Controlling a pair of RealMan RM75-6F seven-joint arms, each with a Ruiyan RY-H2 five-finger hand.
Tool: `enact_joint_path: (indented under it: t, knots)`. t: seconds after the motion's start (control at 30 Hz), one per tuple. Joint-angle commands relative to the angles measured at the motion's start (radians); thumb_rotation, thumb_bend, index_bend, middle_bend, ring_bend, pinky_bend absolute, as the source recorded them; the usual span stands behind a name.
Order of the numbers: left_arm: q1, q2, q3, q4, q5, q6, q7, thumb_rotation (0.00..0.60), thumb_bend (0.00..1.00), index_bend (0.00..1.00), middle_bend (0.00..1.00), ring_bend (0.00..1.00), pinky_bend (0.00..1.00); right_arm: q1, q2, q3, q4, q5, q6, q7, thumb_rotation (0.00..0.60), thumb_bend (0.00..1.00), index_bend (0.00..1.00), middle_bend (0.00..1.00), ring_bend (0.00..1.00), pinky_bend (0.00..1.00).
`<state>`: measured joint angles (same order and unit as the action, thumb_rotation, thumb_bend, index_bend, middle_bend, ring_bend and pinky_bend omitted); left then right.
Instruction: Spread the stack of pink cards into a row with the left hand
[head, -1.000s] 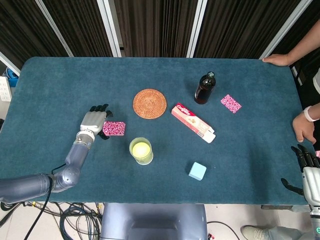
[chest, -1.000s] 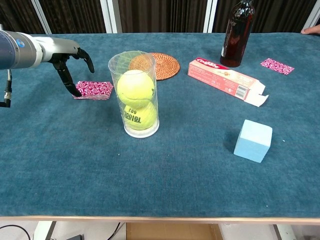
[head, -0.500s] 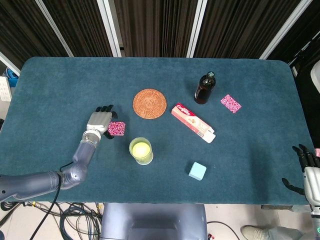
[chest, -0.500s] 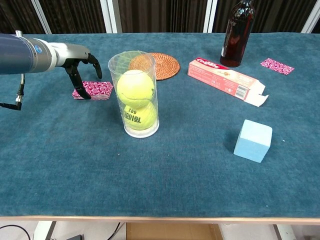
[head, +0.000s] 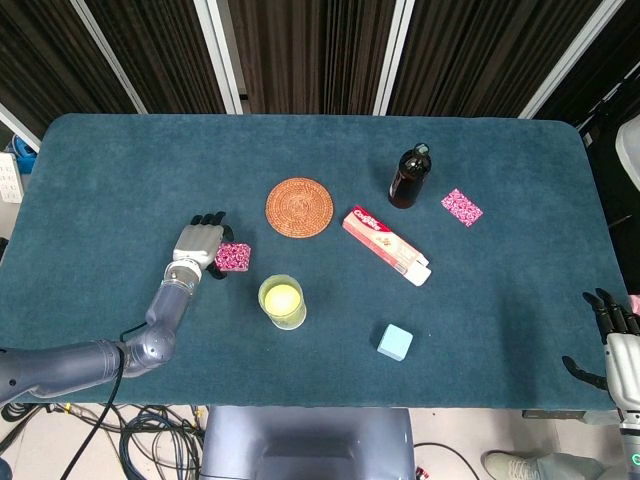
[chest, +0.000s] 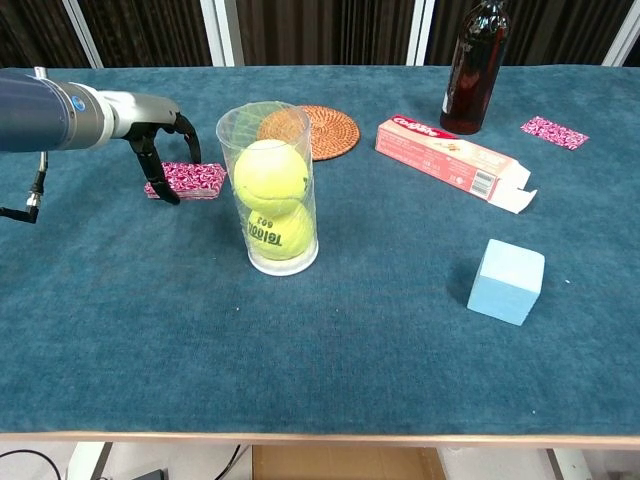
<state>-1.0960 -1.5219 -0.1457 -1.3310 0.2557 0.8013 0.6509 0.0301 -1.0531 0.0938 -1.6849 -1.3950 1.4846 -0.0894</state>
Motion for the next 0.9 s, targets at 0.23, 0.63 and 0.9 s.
enact_joint_path:
  t: [0.23,0.63,0.9]
  knots:
    - [-0.004,-0.005,0.000,0.010,-0.006,0.006,-0.001,0.600,0.20,0.40,0.10,0.00,0.00,0.000,-0.001,0.001,-0.001,0.005,-0.002,0.000,0.600,0.16,0.11,0.08,0.14,0.20]
    - [-0.007,-0.016,0.002,0.027,-0.009,0.001,-0.002,0.600,0.20,0.43,0.11,0.00,0.00,0.001,-0.002,0.003,-0.003,0.014,-0.005,-0.004,0.600,0.16,0.11,0.08,0.15,0.20]
    - [-0.011,-0.016,0.003,0.026,-0.019,0.005,0.006,0.600,0.21,0.46,0.12,0.00,0.00,0.001,-0.002,0.003,-0.004,0.015,-0.006,-0.001,0.600,0.17,0.11,0.08,0.15,0.19]
